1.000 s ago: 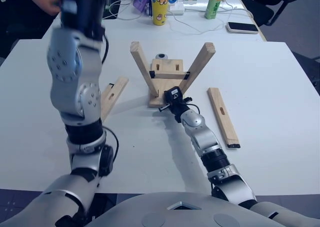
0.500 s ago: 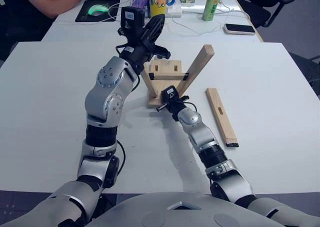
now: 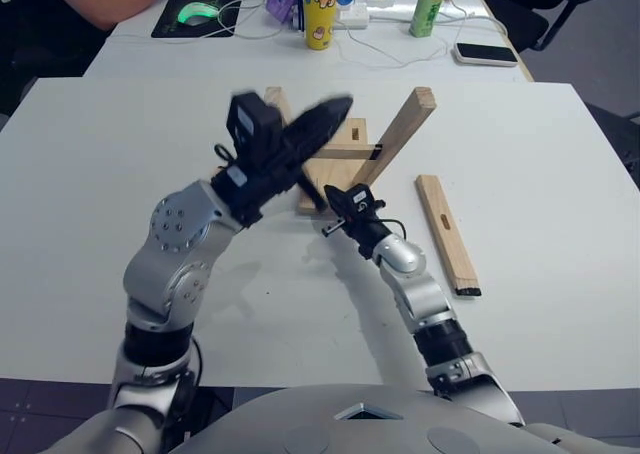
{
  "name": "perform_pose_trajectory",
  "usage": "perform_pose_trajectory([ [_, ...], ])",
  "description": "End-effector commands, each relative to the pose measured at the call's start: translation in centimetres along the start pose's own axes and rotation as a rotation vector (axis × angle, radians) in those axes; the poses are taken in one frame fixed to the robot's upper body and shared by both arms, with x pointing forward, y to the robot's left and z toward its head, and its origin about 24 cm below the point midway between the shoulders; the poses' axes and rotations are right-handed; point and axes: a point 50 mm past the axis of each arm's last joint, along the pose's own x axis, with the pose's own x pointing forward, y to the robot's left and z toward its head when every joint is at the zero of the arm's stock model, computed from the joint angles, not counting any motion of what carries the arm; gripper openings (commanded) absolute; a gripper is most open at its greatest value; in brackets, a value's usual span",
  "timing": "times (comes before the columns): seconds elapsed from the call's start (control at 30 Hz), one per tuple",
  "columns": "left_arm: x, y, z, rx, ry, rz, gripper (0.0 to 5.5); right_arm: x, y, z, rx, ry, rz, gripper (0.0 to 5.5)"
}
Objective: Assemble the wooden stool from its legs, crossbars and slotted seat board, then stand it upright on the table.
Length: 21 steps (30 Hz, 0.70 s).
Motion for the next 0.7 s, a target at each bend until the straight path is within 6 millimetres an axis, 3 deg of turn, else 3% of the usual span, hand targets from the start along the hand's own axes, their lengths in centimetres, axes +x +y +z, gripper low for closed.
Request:
perform_pose_trajectory([
  [0.03,-1.1,-0.4,-3.9,-0.043,0.214,-0.022,0.01,-3.3,-0.8,0.9,-0.023,0.019,0.027,0.00],
  [0.2,-1.8,-0.3,-9.2,-0.028,0.402,0.090,0.01,-5.9,-3.2,0.7,-0.069,0.115,0.055,0.00],
  [0.4,-1.1,0.7,-13.2,-0.021,0.467,0.192,0.01,-5.8,-6.2,0.7,-0.090,0.125,0.003,0.00],
  [0.7,-1.3,2.7,-16.1,-0.054,0.609,0.310,0.01,-4.6,-8.6,2.2,-0.107,0.063,-0.043,0.00],
])
